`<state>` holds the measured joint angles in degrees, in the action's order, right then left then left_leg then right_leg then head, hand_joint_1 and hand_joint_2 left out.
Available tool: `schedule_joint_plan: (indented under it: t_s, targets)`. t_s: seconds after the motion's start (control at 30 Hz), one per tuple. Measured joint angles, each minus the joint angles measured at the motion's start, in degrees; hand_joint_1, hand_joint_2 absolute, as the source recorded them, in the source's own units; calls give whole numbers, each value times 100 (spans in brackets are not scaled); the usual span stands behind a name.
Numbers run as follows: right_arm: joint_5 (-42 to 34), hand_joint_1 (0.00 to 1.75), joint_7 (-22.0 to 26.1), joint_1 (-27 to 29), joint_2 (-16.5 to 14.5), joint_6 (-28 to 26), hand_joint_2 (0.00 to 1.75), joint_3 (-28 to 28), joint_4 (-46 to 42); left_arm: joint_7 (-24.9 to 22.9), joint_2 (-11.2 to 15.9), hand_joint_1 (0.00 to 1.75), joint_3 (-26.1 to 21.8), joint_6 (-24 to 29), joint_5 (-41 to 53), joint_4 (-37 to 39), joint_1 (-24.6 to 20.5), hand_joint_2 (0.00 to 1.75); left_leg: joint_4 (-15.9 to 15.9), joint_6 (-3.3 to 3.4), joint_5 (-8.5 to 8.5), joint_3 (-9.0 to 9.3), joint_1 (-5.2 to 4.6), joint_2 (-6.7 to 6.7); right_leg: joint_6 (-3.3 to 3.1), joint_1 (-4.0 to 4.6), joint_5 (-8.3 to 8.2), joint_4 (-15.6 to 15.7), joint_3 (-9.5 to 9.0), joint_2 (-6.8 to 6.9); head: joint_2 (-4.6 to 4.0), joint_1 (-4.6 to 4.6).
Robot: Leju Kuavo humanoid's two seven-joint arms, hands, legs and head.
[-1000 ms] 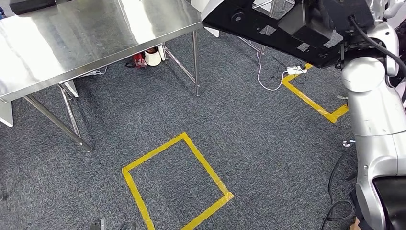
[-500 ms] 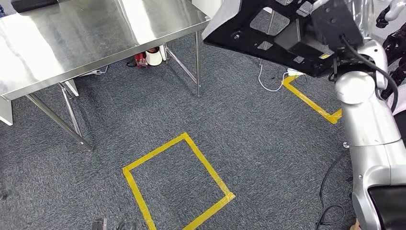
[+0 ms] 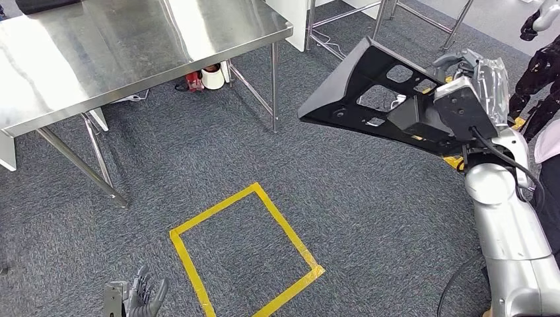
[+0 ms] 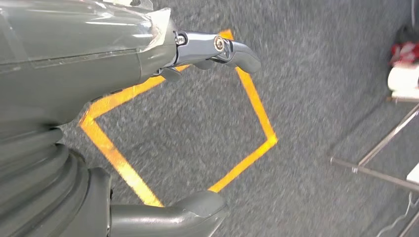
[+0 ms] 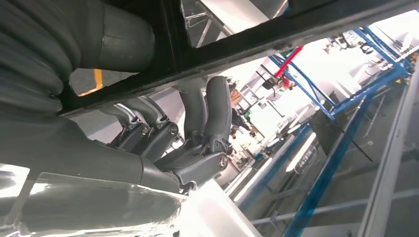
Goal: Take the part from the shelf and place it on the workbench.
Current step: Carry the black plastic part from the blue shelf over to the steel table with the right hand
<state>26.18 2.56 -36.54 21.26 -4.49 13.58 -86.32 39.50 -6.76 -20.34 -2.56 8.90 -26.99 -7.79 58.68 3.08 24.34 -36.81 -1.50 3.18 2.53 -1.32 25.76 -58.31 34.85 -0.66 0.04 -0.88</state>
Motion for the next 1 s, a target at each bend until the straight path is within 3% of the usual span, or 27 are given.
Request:
schedule_joint_plan:
  t_s: [0.1,0.2,0.27,0.37,0.43,0.47,0.5,0.57,0.63,0.7,0.77,0.83,0.93,0.97,1.0]
  targets:
    - [-22,175,43,206,79,-1,175,-149,-134,0,3,0,139,0,-3,10,6,175,15,44,25,-3,-18,-1,18,-26,8,10,-9,-1,0,0]
    - [-26,175,46,328,143,-1,175,-239,-234,0,9,0,213,0,-9,17,5,175,-32,124,21,25,-22,-16,85,-25,-46,-22,-44,-14,0,-3]
    - [-27,175,47,375,180,-1,175,-273,-279,0,2,0,252,0,-10,19,2,175,-95,186,-6,101,6,-32,99,-7,29,-174,5,-6,0,2]
    - [-28,175,48,415,221,-1,175,-320,-305,0,-4,0,291,0,-10,22,1,175,-125,224,-27,149,34,-44,47,-6,480,-1055,426,8,0,25]
    - [-28,175,46,464,234,-1,175,-334,-305,0,-7,0,298,0,-12,28,8,175,-121,220,-26,147,38,-44,89,-15,661,-1552,671,9,0,30]
    - [-28,175,46,486,238,-1,175,-336,-305,0,-10,0,302,0,-11,32,11,175,-115,212,-23,147,43,-41,138,-26,628,-1505,651,11,0,32]
    - [-28,175,46,499,240,-1,175,-337,-308,0,-14,0,308,0,-11,36,11,175,-106,198,-18,149,53,-37,194,-44,514,-1241,525,12,0,31]
    - [-28,175,46,503,247,-1,175,-341,-318,0,-17,0,317,0,-11,39,11,175,-68,139,4,145,67,-23,269,-67,235,-463,161,5,0,40]
    - [-29,175,46,505,253,-1,175,-345,-330,0,-14,0,321,0,-11,40,9,175,-38,48,58,114,56,-8,160,-42,157,-46,-28,-4,0,46]
    - [-33,175,47,520,262,-1,175,-353,-342,0,-11,0,324,2,-11,46,8,175,2,-30,86,96,52,0,-28,-28,177,-13,-66,-4,0,37]
    - [-61,175,49,532,271,5,175,-374,-362,0,-5,0,333,15,-13,65,5,175,130,-94,126,75,77,-61,-132,-45,151,-8,-141,1,0,30]
    - [-106,175,53,531,283,21,175,-408,-383,0,1,0,353,40,-32,100,-8,175,581,-174,309,-162,113,-187,-197,-39,179,-9,-224,12,0,24]
    - [-172,175,73,561,308,71,175,-456,-395,0,3,0,372,69,-85,169,-11,175,1504,-252,581,-824,160,-288,-233,-17,288,-10,-335,26,0,19]
    - [-198,175,88,580,317,83,175,-471,-397,0,5,0,372,72,-102,191,-9,175,1500,-246,526,-914,167,-296,-227,-12,338,-10,-391,27,0,18]
    - [-225,175,104,596,329,86,175,-487,-398,0,10,0,373,69,-121,209,-9,175,1293,-223,383,-898,166,-300,-220,-7,393,-9,-458,29,0,18]
